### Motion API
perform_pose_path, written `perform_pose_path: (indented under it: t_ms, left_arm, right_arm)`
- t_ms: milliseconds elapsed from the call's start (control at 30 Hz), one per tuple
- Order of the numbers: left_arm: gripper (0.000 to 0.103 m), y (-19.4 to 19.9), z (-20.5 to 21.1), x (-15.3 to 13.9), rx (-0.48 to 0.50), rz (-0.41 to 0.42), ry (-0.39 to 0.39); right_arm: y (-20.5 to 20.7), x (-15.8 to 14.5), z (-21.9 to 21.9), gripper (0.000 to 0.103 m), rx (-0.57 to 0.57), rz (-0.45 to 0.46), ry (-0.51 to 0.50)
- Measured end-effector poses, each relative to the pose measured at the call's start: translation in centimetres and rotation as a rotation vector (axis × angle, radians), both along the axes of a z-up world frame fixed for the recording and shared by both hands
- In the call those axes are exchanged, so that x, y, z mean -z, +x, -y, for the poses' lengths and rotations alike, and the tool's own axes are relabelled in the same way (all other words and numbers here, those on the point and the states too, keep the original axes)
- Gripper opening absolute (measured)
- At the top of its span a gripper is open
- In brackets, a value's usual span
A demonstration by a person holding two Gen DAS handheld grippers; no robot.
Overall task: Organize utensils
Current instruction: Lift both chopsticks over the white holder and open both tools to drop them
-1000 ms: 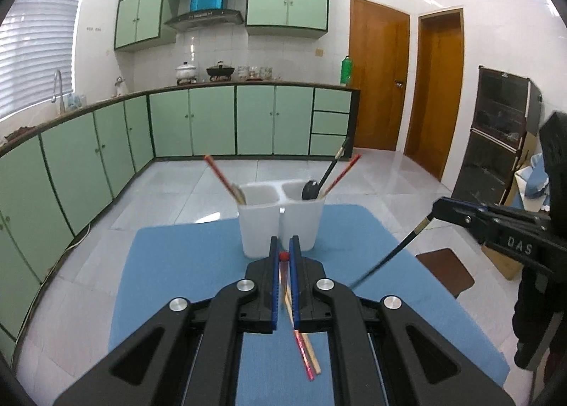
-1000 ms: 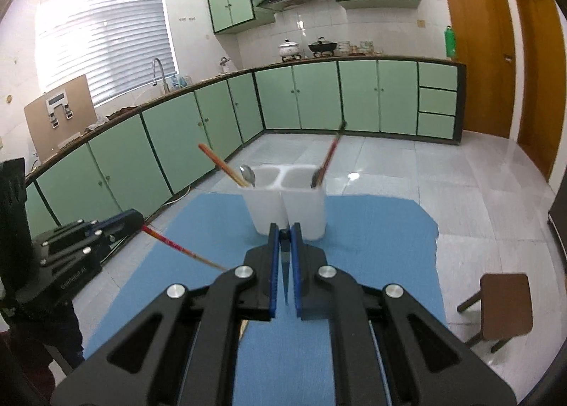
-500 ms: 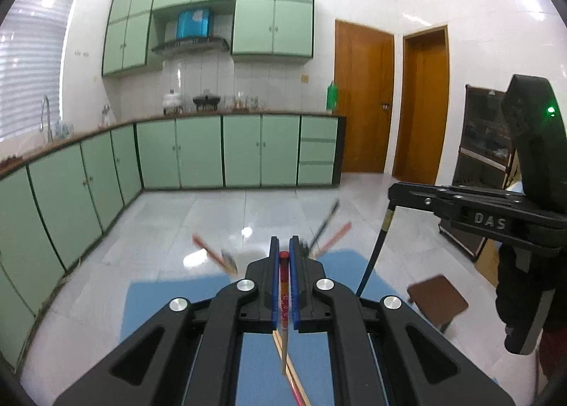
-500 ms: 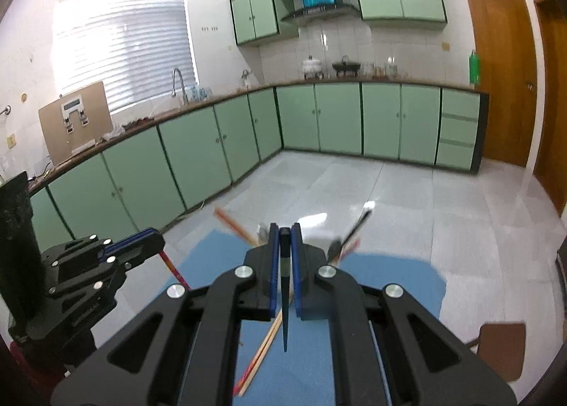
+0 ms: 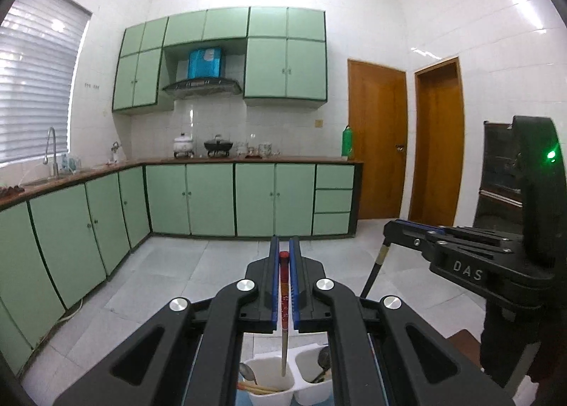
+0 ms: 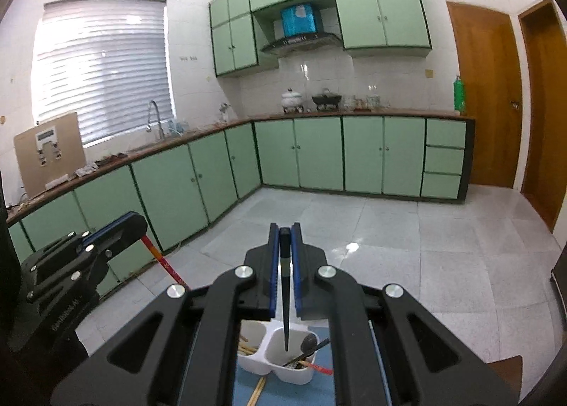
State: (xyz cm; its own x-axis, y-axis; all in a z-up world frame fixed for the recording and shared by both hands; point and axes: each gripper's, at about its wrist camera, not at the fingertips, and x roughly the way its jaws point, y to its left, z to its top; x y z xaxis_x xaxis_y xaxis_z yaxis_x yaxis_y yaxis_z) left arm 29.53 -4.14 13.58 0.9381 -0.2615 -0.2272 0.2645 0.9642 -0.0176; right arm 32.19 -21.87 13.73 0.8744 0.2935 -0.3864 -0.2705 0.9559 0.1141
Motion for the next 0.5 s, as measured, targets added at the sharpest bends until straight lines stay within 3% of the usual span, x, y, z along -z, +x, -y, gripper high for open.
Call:
perform_pose_path:
  t_ms: [300,433,500]
  left_arm:
    - [0.005,4.7,-0.4,6.8,-0.019,-0.158,0.005]
    - [0.008,4.4,-0.7,8.0,-0.021,-0.186,0.011]
    - [0.015,3.8,-0.9,7.8,-0.021,-0.181,0.018]
  right_arm:
    - [1.7,6.4,-1.3,0.007,-0.006,-0.119,-0.031]
    - [1.1,7.6,-1.1,0.011,0.01,-0.129,-0.04]
    - [0.5,7.3,-0.9,0.016,0.023,-0.111,-0.041]
